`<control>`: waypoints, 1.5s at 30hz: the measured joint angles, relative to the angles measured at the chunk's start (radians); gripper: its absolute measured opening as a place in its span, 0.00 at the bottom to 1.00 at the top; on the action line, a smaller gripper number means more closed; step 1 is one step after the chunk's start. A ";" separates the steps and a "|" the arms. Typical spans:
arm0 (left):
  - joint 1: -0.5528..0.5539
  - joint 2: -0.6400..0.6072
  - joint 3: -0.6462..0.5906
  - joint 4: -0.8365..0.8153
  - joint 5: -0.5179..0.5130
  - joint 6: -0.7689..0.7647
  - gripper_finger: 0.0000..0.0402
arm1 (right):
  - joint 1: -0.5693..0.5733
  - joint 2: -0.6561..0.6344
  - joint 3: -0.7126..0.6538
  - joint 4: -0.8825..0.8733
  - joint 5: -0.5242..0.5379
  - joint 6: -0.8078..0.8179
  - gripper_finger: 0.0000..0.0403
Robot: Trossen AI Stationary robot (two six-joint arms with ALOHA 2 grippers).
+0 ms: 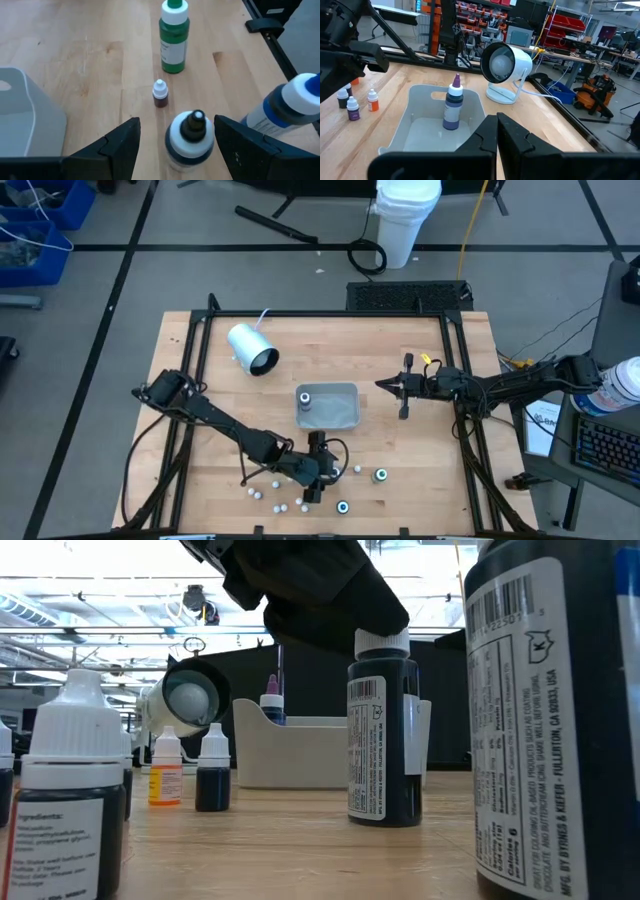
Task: Pick & Place food coloring
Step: Put the big black food coloring bottle into the gray bin
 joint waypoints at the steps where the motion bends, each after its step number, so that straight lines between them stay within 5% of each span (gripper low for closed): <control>1: 0.002 0.000 0.000 0.000 0.000 0.000 0.64 | 0.000 0.000 0.000 0.000 0.000 0.000 0.00; 32: 0.008 0.000 0.000 -0.018 0.034 0.008 0.63 | 0.000 0.000 0.000 0.003 0.000 -0.018 0.00; 45: 0.009 0.000 0.000 -0.009 0.041 0.018 0.33 | 0.000 0.000 0.000 0.003 0.000 -0.018 0.00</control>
